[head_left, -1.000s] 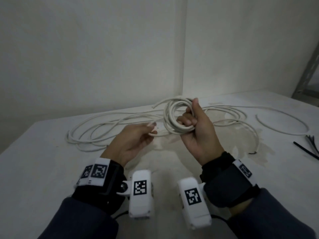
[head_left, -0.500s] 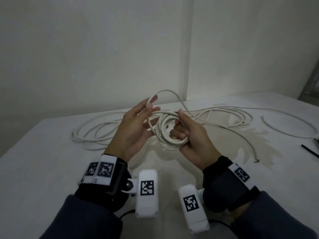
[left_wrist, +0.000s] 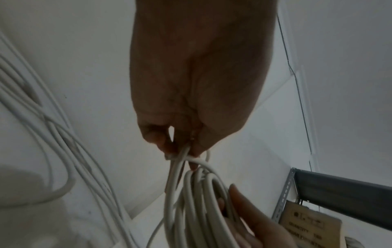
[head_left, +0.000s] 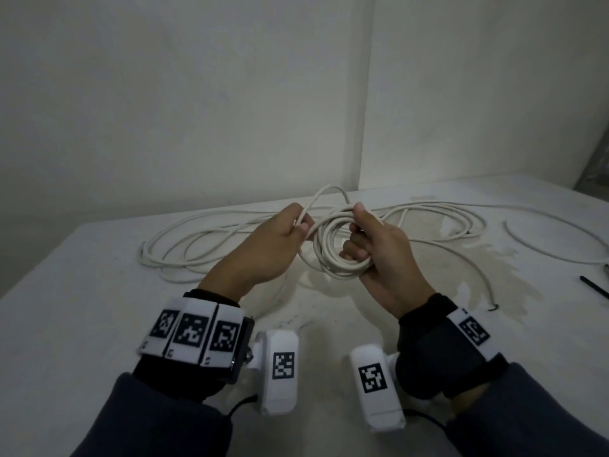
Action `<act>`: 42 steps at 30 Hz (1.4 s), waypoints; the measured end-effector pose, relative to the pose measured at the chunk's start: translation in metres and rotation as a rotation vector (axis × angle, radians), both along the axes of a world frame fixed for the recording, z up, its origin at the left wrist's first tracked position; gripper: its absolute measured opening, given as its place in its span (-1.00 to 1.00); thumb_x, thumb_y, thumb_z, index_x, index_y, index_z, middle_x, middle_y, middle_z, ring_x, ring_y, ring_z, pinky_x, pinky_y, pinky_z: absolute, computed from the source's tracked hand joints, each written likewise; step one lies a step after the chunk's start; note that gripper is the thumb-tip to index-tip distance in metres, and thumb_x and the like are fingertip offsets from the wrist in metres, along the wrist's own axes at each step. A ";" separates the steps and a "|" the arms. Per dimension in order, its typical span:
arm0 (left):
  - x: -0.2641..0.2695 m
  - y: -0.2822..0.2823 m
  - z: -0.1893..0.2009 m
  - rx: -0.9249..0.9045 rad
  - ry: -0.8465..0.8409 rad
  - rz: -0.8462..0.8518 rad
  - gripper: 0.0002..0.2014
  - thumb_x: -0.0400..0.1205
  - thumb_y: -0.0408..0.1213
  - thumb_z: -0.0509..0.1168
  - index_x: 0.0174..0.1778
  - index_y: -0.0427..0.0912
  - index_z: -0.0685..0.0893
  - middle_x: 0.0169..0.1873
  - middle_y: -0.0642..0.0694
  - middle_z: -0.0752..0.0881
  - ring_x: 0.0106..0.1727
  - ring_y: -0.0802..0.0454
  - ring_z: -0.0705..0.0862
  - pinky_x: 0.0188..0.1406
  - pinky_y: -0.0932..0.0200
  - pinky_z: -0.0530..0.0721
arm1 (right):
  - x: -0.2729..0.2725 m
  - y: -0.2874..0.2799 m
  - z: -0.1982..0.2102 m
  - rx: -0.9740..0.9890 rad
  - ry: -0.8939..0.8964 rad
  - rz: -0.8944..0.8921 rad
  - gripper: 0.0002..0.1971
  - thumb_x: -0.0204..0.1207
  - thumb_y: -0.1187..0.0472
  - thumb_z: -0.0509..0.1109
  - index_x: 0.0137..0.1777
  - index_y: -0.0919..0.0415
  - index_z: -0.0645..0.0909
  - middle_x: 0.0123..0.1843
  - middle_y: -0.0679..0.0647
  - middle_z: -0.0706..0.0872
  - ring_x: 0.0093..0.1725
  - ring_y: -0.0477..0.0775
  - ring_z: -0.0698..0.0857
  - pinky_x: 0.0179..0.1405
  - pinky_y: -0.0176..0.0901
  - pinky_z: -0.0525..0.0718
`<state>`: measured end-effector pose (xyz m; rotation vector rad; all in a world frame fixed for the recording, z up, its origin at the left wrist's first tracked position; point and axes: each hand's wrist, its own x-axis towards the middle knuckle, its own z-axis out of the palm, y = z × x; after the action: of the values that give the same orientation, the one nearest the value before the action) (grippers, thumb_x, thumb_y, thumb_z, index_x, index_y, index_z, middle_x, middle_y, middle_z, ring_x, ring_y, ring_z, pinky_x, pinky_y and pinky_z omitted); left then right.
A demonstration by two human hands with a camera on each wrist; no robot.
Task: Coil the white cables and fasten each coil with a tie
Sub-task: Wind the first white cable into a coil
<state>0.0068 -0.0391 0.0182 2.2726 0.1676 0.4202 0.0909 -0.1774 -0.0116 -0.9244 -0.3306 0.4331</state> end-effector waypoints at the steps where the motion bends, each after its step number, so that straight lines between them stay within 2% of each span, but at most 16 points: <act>1: 0.000 0.002 0.001 0.001 -0.024 -0.007 -0.83 0.74 -0.29 0.11 -0.07 -0.19 0.59 -0.20 -0.14 0.66 -0.19 -0.03 0.57 0.00 -0.07 0.59 | 0.001 0.000 0.000 0.009 0.011 0.007 -0.72 0.65 0.15 0.31 -0.30 0.22 0.51 -0.61 -0.07 0.36 -0.63 -0.11 0.28 -0.60 -0.30 0.30; 7: -0.001 0.003 0.002 -0.016 -0.074 0.030 -0.83 0.73 -0.34 0.16 0.01 -0.22 0.67 -0.29 -0.18 0.75 -0.29 -0.07 0.73 -0.18 0.07 0.77 | -0.002 -0.001 -0.001 -0.022 -0.019 0.092 -0.73 0.66 0.15 0.29 -0.27 0.22 0.47 -0.48 0.01 0.31 -0.63 -0.12 0.26 -0.62 -0.31 0.33; 11: 0.001 0.002 0.001 0.186 -0.114 0.122 -0.81 0.75 -0.24 0.11 0.01 -0.15 0.63 -0.44 0.00 0.69 -0.48 0.11 0.64 -0.34 0.17 0.60 | -0.005 0.003 0.000 -0.048 -0.028 0.125 -0.76 0.63 0.15 0.33 -0.24 0.24 0.50 -0.38 0.06 0.32 -0.63 -0.14 0.28 -0.67 -0.34 0.36; 14: -0.001 -0.001 0.003 0.351 -0.129 0.150 -0.79 0.76 -0.18 0.06 -0.01 -0.18 0.55 -0.36 -0.06 0.69 -0.35 -0.06 0.68 -0.26 0.06 0.61 | -0.005 0.004 -0.001 -0.086 -0.037 0.136 -0.81 0.62 0.17 0.34 -0.19 0.25 0.53 -0.40 0.03 0.38 -0.64 -0.15 0.28 -0.68 -0.35 0.34; 17: -0.001 -0.007 0.001 0.464 -0.082 0.138 -0.79 0.77 -0.17 0.03 -0.06 -0.21 0.45 -0.22 -0.22 0.72 -0.25 -0.21 0.70 -0.18 -0.08 0.64 | -0.006 0.003 -0.001 -0.161 -0.088 0.168 -0.74 0.64 0.16 0.31 -0.29 0.21 0.50 -0.51 -0.05 0.37 -0.65 -0.14 0.26 -0.60 -0.28 0.26; 20: 0.000 -0.004 0.000 0.593 -0.060 0.122 -0.81 0.77 -0.16 0.02 -0.04 -0.17 0.44 -0.19 -0.17 0.71 -0.19 -0.17 0.65 -0.25 0.03 0.45 | -0.007 0.002 -0.001 -0.188 -0.108 0.183 -0.67 0.65 0.15 0.30 -0.37 0.18 0.47 -0.57 -0.06 0.32 -0.65 -0.12 0.25 -0.51 -0.21 0.21; 22: 0.001 -0.001 -0.002 0.455 -0.089 0.096 -0.78 0.76 -0.20 0.07 0.04 -0.19 0.58 -0.16 -0.10 0.73 -0.16 -0.08 0.63 -0.26 0.15 0.42 | -0.007 0.004 -0.002 -0.178 -0.102 0.202 -0.64 0.65 0.15 0.29 -0.40 0.15 0.57 -0.55 -0.06 0.32 -0.65 -0.13 0.25 -0.53 -0.22 0.21; 23: 0.003 0.000 -0.005 0.261 -0.114 0.079 -0.77 0.76 -0.24 0.09 0.08 -0.21 0.65 -0.15 -0.11 0.76 -0.16 -0.06 0.66 -0.21 0.21 0.51 | -0.007 0.004 -0.001 -0.176 -0.106 0.211 -0.63 0.66 0.15 0.28 -0.40 0.11 0.67 -0.54 -0.06 0.33 -0.65 -0.14 0.26 -0.57 -0.26 0.23; 26: 0.003 -0.009 -0.007 -0.479 -0.113 0.017 -0.77 0.74 -0.40 0.13 0.10 -0.32 0.70 -0.18 -0.28 0.78 -0.20 -0.19 0.74 -0.10 -0.05 0.75 | -0.011 0.005 0.000 -0.195 -0.161 0.221 -0.75 0.70 0.20 0.22 -0.05 0.13 0.75 -0.53 -0.08 0.50 -0.66 -0.19 0.34 -0.64 -0.36 0.25; 27: 0.003 -0.012 -0.007 -0.661 -0.102 -0.008 -0.77 0.73 -0.43 0.13 0.10 -0.35 0.70 -0.21 -0.28 0.77 -0.23 -0.17 0.73 -0.15 -0.03 0.78 | -0.010 0.004 0.001 -0.204 -0.166 0.217 -0.76 0.70 0.21 0.21 -0.08 0.16 0.71 -0.53 -0.09 0.55 -0.67 -0.20 0.36 -0.65 -0.37 0.25; 29: 0.003 -0.016 -0.003 -0.823 -0.065 -0.064 -0.78 0.71 -0.44 0.16 0.11 -0.32 0.71 -0.22 -0.20 0.78 -0.26 -0.05 0.74 -0.26 0.10 0.78 | -0.009 0.003 0.002 -0.211 -0.134 0.210 -0.70 0.69 0.19 0.23 -0.28 0.18 0.62 -0.54 -0.04 0.52 -0.69 -0.18 0.32 -0.66 -0.36 0.25; 33: 0.003 -0.017 -0.001 -0.717 -0.018 -0.143 -0.74 0.72 -0.46 0.13 0.09 -0.21 0.74 -0.11 -0.22 0.78 -0.22 0.01 0.73 -0.27 0.25 0.75 | -0.011 0.004 0.003 -0.234 -0.124 0.221 -0.74 0.69 0.20 0.21 -0.23 0.21 0.57 -0.55 -0.01 0.49 -0.70 -0.16 0.32 -0.67 -0.35 0.25; 36: 0.004 -0.018 -0.007 -0.572 -0.004 -0.196 -0.71 0.75 -0.41 0.08 0.19 -0.15 0.70 0.03 -0.18 0.78 -0.05 0.00 0.75 -0.01 0.18 0.72 | -0.012 0.005 0.005 -0.234 -0.090 0.221 -0.76 0.62 0.23 0.13 -0.25 0.20 0.53 -0.69 -0.07 0.43 -0.75 -0.14 0.26 -0.66 -0.34 0.19; 38: 0.004 -0.018 -0.008 -0.476 -0.018 -0.226 -0.70 0.77 -0.36 0.06 0.30 -0.13 0.64 0.14 -0.15 0.76 0.06 0.01 0.74 0.11 0.17 0.69 | -0.011 0.008 0.006 -0.213 -0.070 0.196 -0.91 0.44 0.20 0.18 -0.17 0.22 0.42 -0.70 -0.07 0.35 -0.73 -0.12 0.23 -0.65 -0.35 0.22; 40: 0.002 -0.015 -0.003 -0.406 -0.022 -0.240 -0.68 0.78 -0.33 0.05 0.37 -0.13 0.59 0.18 -0.16 0.73 0.00 0.04 0.73 -0.05 0.24 0.70 | -0.011 0.009 0.006 -0.200 -0.057 0.150 -0.75 0.30 0.24 0.20 -0.05 0.15 0.26 -0.67 -0.07 0.29 -0.71 -0.10 0.21 -0.65 -0.34 0.24; 42: -0.002 -0.010 0.004 -0.391 -0.014 -0.256 -0.69 0.77 -0.32 0.07 0.35 -0.13 0.62 0.05 -0.15 0.76 -0.16 0.05 0.69 -0.24 0.31 0.68 | -0.014 0.011 0.011 -0.205 -0.121 0.114 -0.77 0.39 0.39 0.14 -0.11 0.11 0.18 -0.67 -0.08 0.27 -0.71 -0.10 0.20 -0.66 -0.35 0.24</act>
<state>0.0051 -0.0488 0.0225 1.8747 -0.0468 0.2437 0.0769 -0.1667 -0.0010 -1.1385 -0.4574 0.5239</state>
